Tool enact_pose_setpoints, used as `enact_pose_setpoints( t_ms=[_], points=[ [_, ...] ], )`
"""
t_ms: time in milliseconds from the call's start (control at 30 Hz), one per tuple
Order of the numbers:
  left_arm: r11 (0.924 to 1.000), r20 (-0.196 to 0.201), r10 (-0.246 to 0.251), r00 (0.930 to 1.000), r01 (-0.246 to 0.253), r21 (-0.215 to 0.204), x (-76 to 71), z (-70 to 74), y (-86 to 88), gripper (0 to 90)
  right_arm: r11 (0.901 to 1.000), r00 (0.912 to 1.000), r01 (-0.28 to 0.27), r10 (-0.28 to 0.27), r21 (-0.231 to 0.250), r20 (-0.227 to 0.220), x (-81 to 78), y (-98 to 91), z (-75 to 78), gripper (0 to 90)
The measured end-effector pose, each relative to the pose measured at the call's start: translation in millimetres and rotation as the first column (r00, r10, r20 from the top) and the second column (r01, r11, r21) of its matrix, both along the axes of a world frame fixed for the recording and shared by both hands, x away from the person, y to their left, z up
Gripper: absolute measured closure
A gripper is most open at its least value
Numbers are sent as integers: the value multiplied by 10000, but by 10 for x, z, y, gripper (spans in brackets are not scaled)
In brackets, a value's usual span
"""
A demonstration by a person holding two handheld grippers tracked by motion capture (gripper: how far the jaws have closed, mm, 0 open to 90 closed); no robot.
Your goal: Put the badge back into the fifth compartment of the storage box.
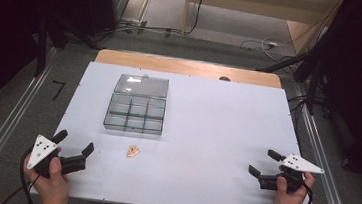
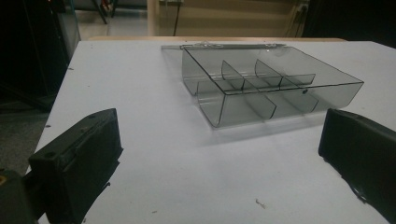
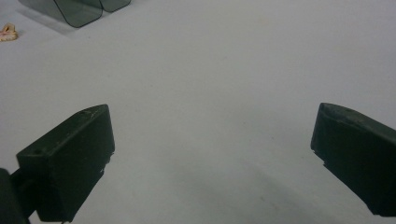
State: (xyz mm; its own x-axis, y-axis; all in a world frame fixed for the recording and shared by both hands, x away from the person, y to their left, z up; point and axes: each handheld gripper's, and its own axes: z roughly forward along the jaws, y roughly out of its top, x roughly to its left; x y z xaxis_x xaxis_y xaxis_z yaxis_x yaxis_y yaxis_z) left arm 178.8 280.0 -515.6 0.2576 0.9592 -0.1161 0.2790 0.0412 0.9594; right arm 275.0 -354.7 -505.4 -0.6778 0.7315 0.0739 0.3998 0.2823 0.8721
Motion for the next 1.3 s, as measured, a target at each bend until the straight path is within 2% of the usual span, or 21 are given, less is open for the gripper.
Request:
enact_pose_setpoints(
  t_ms=[167, 400, 867, 1000, 1300],
  points=[
    [9999, -28, -139, 9999, 140, 92, 0, 24, 0, 0, 10000, 10000, -6, 6, -54, -18, 17, 5, -1, 0],
    [9996, 166, -205, 9997, 208, -186, 5, 98, 25, 0, 9999, 10000, 85, -86, -145, -40, 8, 17, -3, 0],
    [9987, 455, -511, 9977, 509, 59, -40, 436, -74, 0, 9998, 9999, 123, -124, -151, -40, 2, 13, -2, 0],
    [9978, 453, -661, 9968, 656, 128, -17, 479, -100, 0, 9998, 9999, 136, -137, -156, -47, 2, 14, -2, 0],
    [9930, 334, -1179, 9925, 1180, 10, 83, 565, -218, 0, 9997, 9998, 169, -170, -184, -55, 1, 16, -2, 0]
  ],
)
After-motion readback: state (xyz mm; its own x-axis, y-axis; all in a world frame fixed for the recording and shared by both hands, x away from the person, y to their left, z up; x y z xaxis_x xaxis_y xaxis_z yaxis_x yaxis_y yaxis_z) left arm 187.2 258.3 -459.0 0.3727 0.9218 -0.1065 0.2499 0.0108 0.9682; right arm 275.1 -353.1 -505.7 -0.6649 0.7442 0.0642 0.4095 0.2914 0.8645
